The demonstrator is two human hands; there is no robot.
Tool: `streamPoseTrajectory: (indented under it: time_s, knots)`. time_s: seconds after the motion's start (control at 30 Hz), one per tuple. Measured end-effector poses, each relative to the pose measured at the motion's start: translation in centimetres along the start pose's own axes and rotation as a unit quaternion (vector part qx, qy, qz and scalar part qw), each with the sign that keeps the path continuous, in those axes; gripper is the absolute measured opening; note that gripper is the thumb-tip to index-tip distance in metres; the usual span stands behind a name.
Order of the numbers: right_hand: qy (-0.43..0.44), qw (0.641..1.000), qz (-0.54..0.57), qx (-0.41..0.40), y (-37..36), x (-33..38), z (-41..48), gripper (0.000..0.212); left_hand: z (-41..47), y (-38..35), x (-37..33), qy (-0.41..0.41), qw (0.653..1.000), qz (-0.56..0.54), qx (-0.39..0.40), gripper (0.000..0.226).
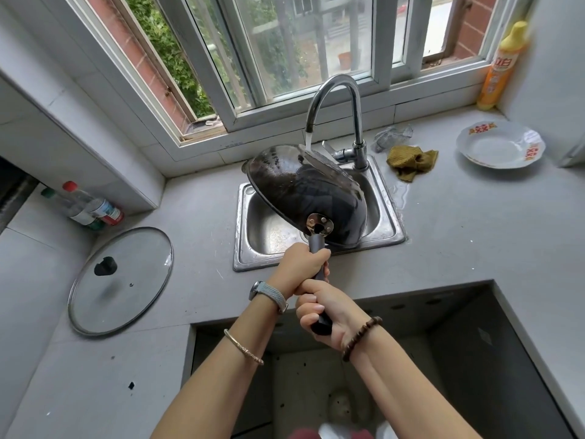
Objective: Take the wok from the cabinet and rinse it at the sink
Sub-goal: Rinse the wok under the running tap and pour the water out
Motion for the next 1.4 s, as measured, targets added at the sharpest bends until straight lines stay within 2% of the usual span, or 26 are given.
streamPoseTrajectory:
  time_s: [0.3,0.77,1.1,1.4]
  knots:
    - [-0.012,1.0,0.023,0.013,0.6,0.0,-0.2,0.029,-0.2,-0.9,-0.5,-0.001,1.0,0.025,0.011,0.029]
    - [-0.067,0.997,-0.014,0.044,-2.6,-2.0,1.7,0.026,-1.5,4.1,1.9,0.035,0.997,0.038,-0.055,0.031]
    - [-0.09,0.992,-0.061,0.057,-5.1,-2.9,2.8,0.026,-2.8,7.2,3.2,0.054,0.995,-0.039,-0.08,0.027]
    - [-0.096,0.987,-0.12,0.05,-4.6,-0.7,3.1,0.026,-1.9,6.9,2.4,0.05,0.985,-0.13,-0.098,0.024]
Point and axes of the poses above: each hand's wrist, its own z-axis towards the middle knuckle, its own y-axis out of the back of the hand, x = y × z, the point moved 5 cm from there along z, towards the middle knuckle, and after that the axes turned 6 degrees about x, right-handed, at the moved point
